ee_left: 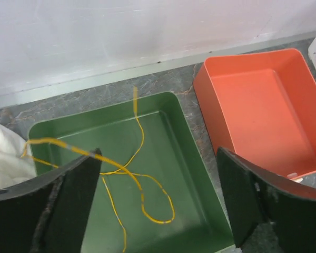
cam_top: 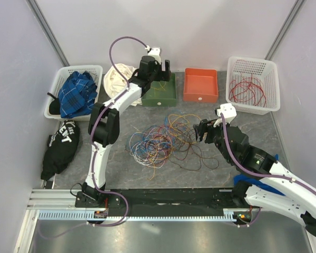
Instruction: Untangle the cables
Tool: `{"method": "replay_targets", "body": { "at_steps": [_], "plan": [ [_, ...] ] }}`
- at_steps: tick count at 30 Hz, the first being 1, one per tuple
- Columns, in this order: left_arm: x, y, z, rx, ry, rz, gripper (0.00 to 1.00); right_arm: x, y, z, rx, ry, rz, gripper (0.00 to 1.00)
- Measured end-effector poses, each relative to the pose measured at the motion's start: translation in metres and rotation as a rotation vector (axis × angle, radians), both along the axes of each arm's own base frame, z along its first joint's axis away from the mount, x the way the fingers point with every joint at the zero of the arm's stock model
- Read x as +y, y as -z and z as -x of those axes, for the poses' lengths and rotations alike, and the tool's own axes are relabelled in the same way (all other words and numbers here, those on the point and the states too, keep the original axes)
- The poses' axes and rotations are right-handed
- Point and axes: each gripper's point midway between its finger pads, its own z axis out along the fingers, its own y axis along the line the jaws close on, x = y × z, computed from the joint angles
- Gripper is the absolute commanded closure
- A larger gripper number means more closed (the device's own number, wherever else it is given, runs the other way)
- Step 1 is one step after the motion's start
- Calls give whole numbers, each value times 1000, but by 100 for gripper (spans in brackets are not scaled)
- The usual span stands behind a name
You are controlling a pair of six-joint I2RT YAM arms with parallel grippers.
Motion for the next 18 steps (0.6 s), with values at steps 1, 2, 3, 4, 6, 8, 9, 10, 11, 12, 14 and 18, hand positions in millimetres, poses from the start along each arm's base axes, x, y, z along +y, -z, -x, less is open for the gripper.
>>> {"method": "replay_targets", "body": {
  "at_steps": [1, 2, 3, 4, 6, 8, 9, 10, 11, 12, 14, 18],
  "plan": [
    [1, -2, 1, 2, -6, -1, 0, 0, 1, 0, 2, 1, -3, 23],
    [2, -6, 2, -1, -9, -1, 0, 0, 2, 0, 4, 1, -3, 23],
    [4, -9, 3, -2, -13, -3, 0, 0, 3, 0, 6, 2, -5, 23],
    [4, -16, 5, -7, -13, 0, 0, 0, 3, 0, 8, 2, -7, 23],
    [8, -33, 11, -17, -17, 4, 0, 1, 5, 0, 12, 3, -8, 23],
    [11, -57, 22, -25, -9, 20, 0, 1, 7, 1, 16, 2, -11, 23],
    [11, -70, 28, -31, 1, 32, 0, 2, 9, 1, 19, 1, -11, 23],
    [10, -86, 37, -34, 20, 48, 0, 3, 12, 1, 26, -1, -12, 23],
    [10, -101, 46, -38, 41, 65, 0, 3, 14, 1, 31, 0, -13, 23],
    [9, -114, 55, -34, 60, 82, 0, 4, 16, 1, 37, -3, -15, 23],
    [9, -136, 73, -24, 91, 113, 0, 5, 20, 2, 47, -7, -21, 23],
    [12, -148, 112, 18, 108, 149, 0, 7, 22, 5, 56, -15, -46, 23]
  ]
}}
